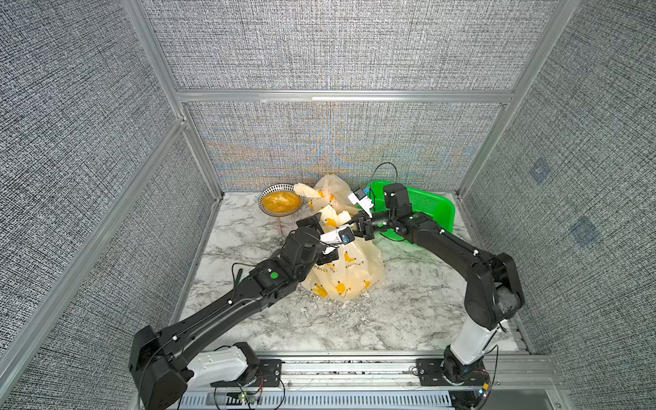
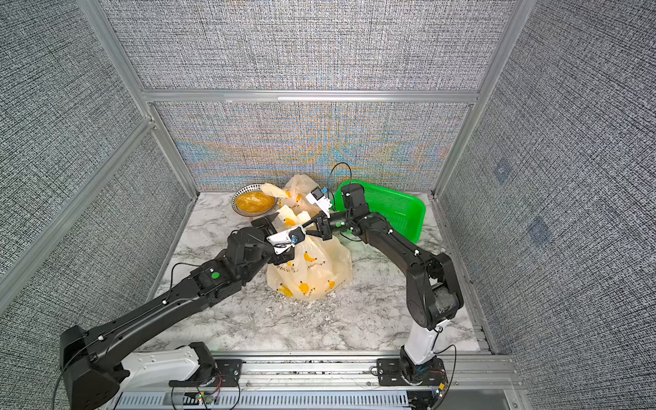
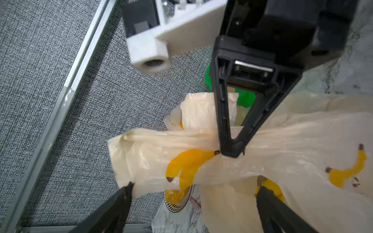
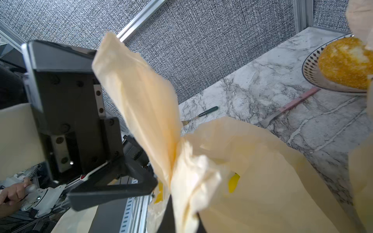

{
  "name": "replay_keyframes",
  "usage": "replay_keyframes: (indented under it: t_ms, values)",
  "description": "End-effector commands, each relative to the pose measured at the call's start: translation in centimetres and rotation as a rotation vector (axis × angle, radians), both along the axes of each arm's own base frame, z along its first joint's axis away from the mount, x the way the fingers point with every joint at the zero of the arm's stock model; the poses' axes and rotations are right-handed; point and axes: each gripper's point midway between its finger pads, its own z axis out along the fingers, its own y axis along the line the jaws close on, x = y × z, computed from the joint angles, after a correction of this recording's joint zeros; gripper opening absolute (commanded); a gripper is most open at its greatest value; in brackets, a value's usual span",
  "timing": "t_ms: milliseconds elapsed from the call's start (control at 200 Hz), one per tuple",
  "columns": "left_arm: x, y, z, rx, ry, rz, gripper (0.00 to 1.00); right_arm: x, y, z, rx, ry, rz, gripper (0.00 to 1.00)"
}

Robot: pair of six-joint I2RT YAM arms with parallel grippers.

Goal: Place the banana into a plastic bag & tie a knot
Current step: Cross the plastic bag at the center of the board.

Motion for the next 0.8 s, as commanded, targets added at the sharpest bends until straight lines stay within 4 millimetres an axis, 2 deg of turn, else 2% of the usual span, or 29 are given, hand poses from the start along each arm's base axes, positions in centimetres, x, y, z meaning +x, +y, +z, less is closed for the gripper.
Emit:
replay_keyframes:
  t_ms: [0, 190, 320, 390, 601, 621, 656, 681, 796]
  values:
    - [1.0, -0.8, 0.1, 0.054, -0.055, -0.004, 0.99, -1.3, -0.3, 0.2, -0.006, -0.004, 0.024, 0.00]
    - [2.5, -1.3, -0.7, 0.102, -0.023, 0.044, 0.99, -2.5, -0.4, 0.2, -0.015, 0.003, 0.041, 0.00]
    - [2.6, -1.3, -0.3, 0.096, -0.034, 0.048, 0.98, -2.6, -0.3, -0.6, -0.036, 0.021, 0.042, 0.00]
    - [2.6, -1.2, -0.2, 0.097, -0.031, 0.047, 0.94, -2.7, -0.2, -0.7, -0.038, 0.025, 0.046, 0.00]
    - [2.3, -0.6, -0.3, 0.062, 0.025, 0.051, 0.60, -2.8, -0.3, -0.4, -0.044, 0.018, 0.049, 0.00]
    - [2.2, -0.6, -0.3, 0.056, 0.033, 0.048, 0.54, -2.8, -0.2, -0.5, -0.045, 0.017, 0.050, 0.00]
    - [2.0, -0.6, -0.1, 0.042, 0.043, 0.047, 0.36, -2.7, -0.2, -0.5, -0.047, 0.014, 0.052, 0.00]
    - [1.9, -0.5, 0.0, 0.035, 0.049, 0.048, 0.28, -2.7, -0.2, -0.7, -0.052, 0.016, 0.051, 0.00]
    - [0.9, -0.4, 0.6, 0.007, 0.120, 0.032, 0.08, -2.3, -0.3, -1.3, -0.066, 0.022, 0.050, 0.00]
